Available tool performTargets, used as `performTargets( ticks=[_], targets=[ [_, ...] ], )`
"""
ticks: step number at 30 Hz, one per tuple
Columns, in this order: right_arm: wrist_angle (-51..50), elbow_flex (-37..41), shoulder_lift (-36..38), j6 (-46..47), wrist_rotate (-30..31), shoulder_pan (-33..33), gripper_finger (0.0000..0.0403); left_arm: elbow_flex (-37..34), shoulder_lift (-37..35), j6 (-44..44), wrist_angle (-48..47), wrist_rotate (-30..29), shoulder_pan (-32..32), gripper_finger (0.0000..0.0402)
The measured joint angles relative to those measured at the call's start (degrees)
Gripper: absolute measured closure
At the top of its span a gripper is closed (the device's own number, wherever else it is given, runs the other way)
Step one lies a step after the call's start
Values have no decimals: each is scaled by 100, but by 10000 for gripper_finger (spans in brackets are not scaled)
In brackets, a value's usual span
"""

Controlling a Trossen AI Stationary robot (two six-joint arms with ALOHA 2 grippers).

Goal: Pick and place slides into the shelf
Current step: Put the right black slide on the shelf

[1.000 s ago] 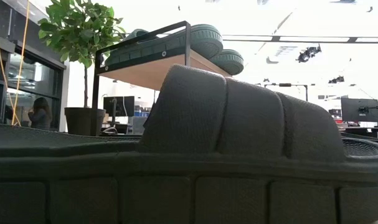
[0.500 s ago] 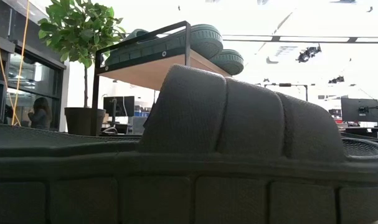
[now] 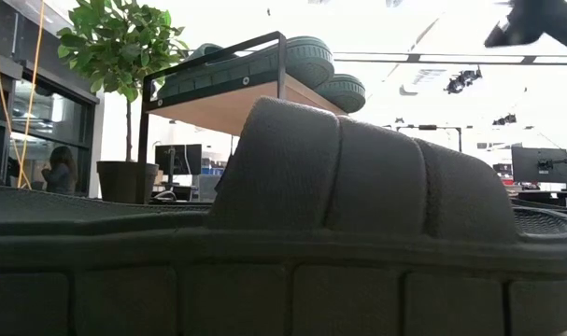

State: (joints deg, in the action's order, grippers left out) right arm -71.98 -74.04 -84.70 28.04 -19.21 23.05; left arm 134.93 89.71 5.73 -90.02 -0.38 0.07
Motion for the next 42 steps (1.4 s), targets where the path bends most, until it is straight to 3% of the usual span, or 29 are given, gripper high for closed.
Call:
performTargets(
  ticks=[7, 10, 17, 25, 32, 42],
  targets=[
    [1851, 1612, 669, 211, -457, 11, 204, 0, 0, -303, 0, -6, 1, 401],
    [2860, 2058, 935, 454, -677, -36, 211, 0, 0, -303, 1, -7, -1, 401],
    [4046, 2850, 979, 819, -918, -45, 214, 0, 0, -301, 1, -24, -1, 401],
    [4450, 3169, 836, 717, -978, -46, 214, 0, 2, -321, 0, -28, -1, 401],
    [5029, 3174, 206, 596, -1289, -44, 214, 0, 22, -318, 1, -61, -1, 401],
    [5151, 3176, -7, 537, -1436, 145, 215, 0, 22, -307, 0, -68, -3, 401]
  ],
)
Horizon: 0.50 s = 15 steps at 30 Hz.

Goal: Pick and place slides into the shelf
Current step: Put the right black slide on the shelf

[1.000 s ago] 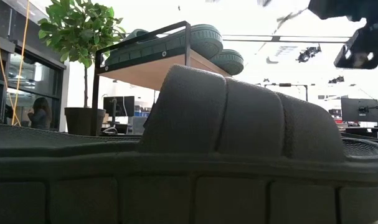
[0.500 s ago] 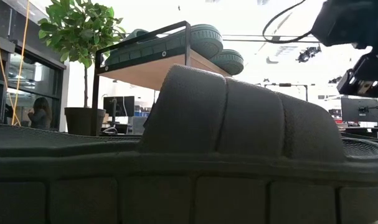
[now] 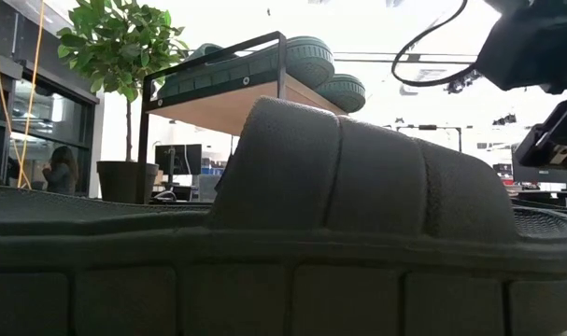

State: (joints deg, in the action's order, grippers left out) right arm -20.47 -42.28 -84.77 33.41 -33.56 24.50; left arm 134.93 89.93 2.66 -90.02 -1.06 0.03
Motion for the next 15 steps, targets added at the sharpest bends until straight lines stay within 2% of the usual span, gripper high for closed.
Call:
performTargets(
  ticks=[6, 15],
  targets=[
    [5, 0, 0, 122, 42, 128, 230, 0, 0, 74, 0, 0, 0, 401],
    [-2, 0, 0, 262, 50, 172, 328, 0, 0, 72, 1, 0, 0, 401]
  ],
)
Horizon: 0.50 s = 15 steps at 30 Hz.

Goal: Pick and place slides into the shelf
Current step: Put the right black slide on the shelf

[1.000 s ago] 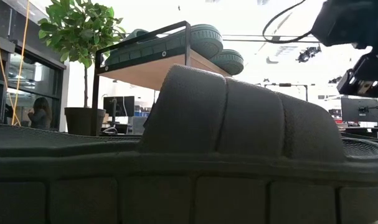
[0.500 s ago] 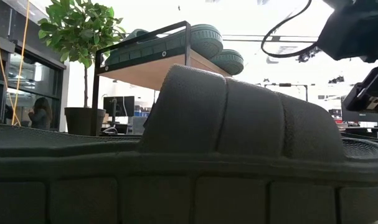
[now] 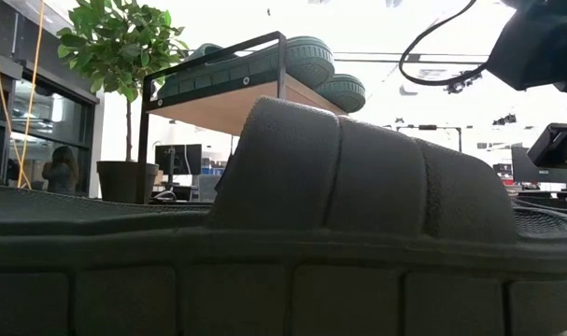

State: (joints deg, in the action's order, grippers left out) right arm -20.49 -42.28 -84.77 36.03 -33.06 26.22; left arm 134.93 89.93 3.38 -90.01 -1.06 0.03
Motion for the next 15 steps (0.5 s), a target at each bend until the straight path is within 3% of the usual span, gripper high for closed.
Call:
performTargets(
  ticks=[7, 15],
  targets=[
    [4, 0, 0, 20, -20, 0, 396, 0, 0, 0, -1, 0, 0, 401],
    [37, 0, 0, 375, -40, 0, 400, 0, -2, 34, 0, 2, 0, 401]
  ],
)
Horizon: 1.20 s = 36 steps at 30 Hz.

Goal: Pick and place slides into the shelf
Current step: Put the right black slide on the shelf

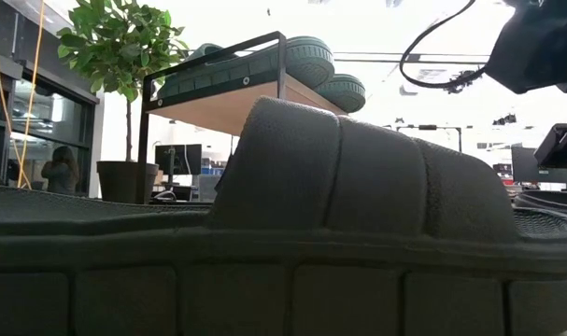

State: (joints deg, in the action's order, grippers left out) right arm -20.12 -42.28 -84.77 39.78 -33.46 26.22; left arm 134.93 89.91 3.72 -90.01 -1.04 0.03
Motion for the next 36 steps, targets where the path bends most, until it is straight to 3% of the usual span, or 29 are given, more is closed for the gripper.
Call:
performTargets(
  ticks=[7, 25, 36],
  targets=[
    [151, 0, 287, 532, -45, 92, 402, 0, 0, 40, 1, 0, 0, 401],
    [66, -2, 2455, 2615, 463, 549, 403, 0, 0, 114, -1, 0, 0, 401],
    [161, -4, 3571, 3230, 1003, 608, 403, -2, 143, 110, 28, -2, 0, 401]
  ],
)
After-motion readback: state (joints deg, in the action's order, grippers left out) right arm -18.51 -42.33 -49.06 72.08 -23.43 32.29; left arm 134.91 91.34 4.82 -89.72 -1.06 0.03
